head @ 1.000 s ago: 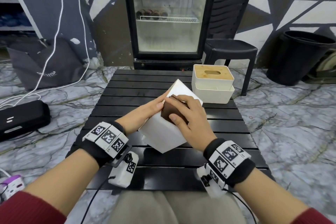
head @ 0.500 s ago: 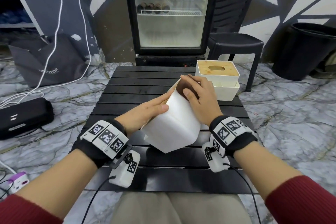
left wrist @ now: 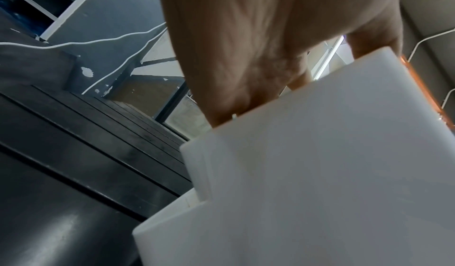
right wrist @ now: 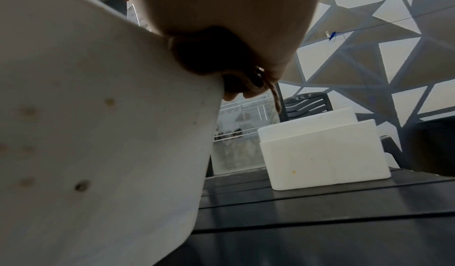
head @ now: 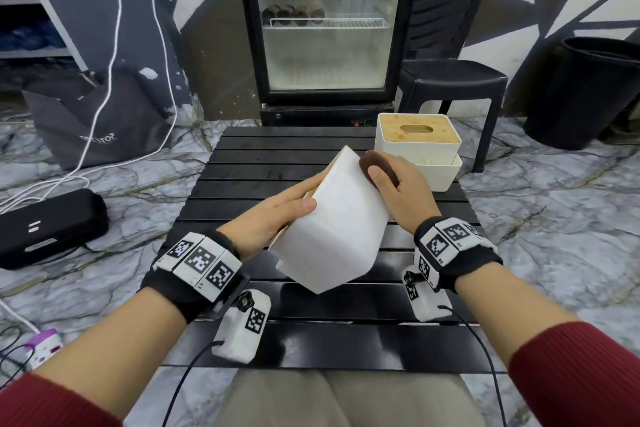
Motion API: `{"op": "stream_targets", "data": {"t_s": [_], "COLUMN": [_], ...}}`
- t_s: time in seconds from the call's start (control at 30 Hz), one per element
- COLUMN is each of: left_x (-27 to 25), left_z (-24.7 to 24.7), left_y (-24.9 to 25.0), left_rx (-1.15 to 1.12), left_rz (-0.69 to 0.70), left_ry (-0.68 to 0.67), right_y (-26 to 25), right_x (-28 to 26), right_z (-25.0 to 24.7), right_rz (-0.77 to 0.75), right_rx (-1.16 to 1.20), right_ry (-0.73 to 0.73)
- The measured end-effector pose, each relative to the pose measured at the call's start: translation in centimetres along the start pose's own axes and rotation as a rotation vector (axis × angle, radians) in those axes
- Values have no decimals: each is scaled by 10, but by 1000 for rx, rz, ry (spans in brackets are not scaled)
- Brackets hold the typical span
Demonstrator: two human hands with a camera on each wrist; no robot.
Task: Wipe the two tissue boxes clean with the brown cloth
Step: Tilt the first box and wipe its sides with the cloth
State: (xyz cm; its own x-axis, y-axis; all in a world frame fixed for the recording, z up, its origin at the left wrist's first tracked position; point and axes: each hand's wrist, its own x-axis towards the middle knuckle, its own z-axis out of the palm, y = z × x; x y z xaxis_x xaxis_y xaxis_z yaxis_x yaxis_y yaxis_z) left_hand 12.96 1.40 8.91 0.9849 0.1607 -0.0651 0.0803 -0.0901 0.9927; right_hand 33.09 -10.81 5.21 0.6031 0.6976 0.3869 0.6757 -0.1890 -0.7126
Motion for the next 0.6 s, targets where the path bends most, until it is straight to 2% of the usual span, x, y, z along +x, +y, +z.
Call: {"op": "stream_targets", "data": {"t_s": [0.3, 0.4, 0.5, 0.6], "left_x": [1, -3, -7, -6], "left_z": [3, 4, 2, 4], "left_y": [1, 1, 3, 7], "left_rx": [-5, -28, -1, 44], "left_rz": [10, 1, -24, -44], "left_ry": [51, 96, 102, 44], "right_y": [5, -1, -6, -12], "right_x": [-27, -30, -34, -37], "right_z": [1, -3, -8, -18], "right_rz": [64, 104, 64, -16], "right_rx": [202, 243, 266, 269], "right_ry": [47, 22, 55, 126]}}
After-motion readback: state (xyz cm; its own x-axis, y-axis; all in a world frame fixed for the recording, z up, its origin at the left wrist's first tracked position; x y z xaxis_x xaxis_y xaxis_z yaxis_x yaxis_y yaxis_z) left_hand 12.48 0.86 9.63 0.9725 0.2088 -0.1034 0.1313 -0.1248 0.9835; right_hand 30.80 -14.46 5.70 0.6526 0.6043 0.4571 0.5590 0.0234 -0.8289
